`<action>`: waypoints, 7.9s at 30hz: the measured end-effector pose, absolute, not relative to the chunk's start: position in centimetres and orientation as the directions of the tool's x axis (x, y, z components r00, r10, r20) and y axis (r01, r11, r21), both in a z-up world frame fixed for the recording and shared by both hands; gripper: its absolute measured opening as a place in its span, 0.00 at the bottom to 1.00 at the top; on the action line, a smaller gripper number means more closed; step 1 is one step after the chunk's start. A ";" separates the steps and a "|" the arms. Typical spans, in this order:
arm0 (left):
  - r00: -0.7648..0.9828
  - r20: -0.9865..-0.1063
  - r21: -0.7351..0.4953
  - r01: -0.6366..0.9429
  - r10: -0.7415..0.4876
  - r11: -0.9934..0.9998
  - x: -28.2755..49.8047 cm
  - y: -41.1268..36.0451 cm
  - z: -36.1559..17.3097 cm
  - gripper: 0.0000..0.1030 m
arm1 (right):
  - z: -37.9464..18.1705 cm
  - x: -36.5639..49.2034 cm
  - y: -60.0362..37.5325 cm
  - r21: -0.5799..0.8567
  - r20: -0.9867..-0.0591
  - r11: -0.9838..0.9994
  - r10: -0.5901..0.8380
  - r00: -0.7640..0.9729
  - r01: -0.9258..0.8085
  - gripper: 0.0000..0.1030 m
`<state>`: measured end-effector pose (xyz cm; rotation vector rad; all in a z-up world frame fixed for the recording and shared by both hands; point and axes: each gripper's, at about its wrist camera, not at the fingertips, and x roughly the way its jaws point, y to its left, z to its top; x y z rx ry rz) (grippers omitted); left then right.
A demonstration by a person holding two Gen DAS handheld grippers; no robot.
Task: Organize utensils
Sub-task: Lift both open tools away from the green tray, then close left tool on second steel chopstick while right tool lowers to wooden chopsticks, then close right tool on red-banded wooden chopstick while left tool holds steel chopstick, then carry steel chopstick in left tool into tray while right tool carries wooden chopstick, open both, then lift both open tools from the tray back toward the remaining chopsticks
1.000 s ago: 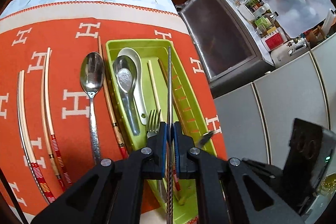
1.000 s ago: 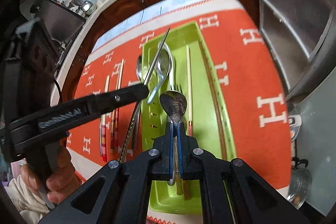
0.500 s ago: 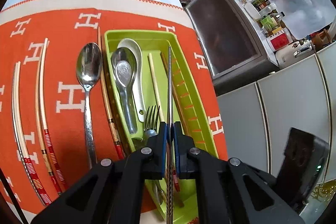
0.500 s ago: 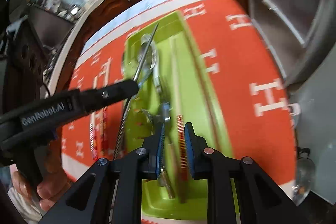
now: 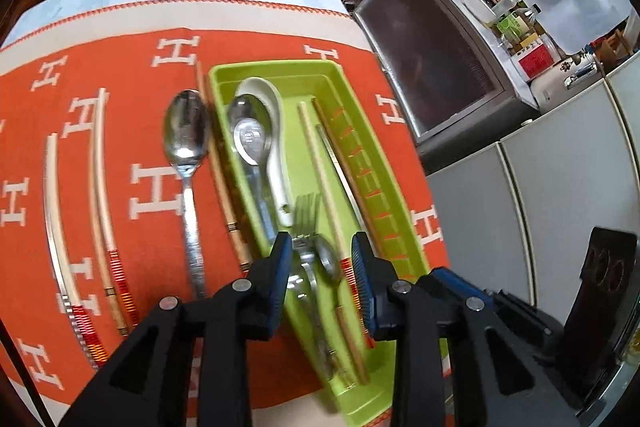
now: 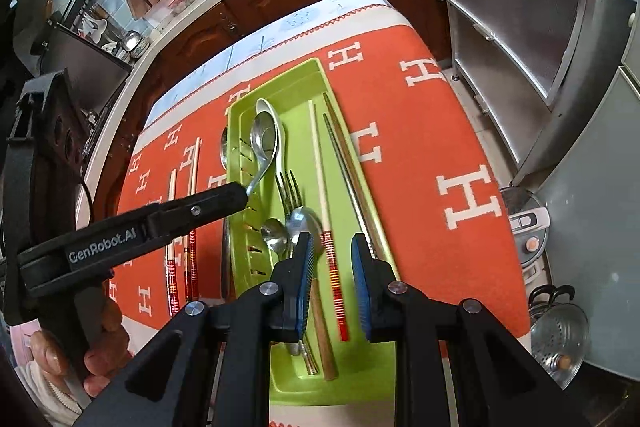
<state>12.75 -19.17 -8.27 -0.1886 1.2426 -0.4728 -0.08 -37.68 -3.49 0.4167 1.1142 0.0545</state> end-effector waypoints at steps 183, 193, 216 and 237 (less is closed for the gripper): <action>0.273 -0.874 -0.359 0.194 -0.401 0.913 9.3 -9.1 -4.3 0.03 | -0.9 -0.1 -33.3 0.431 -0.782 0.902 0.382 0.492 -0.016 0.05; 0.165 -0.841 -0.493 0.162 -0.516 0.855 12.8 -17.8 -7.1 0.03 | -2.1 0.8 -37.2 0.336 -0.843 0.941 0.284 0.457 0.036 0.05; 0.263 -0.874 -0.370 0.188 -0.410 0.910 12.7 -16.7 -6.5 0.49 | -2.8 0.3 -36.7 0.321 -0.859 0.943 0.253 0.445 0.084 0.08; 0.332 -0.909 -0.217 0.144 -0.254 0.966 11.7 -4.3 -9.0 0.50 | -1.0 2.7 -22.4 0.318 -0.842 0.939 0.344 0.415 -0.132 0.08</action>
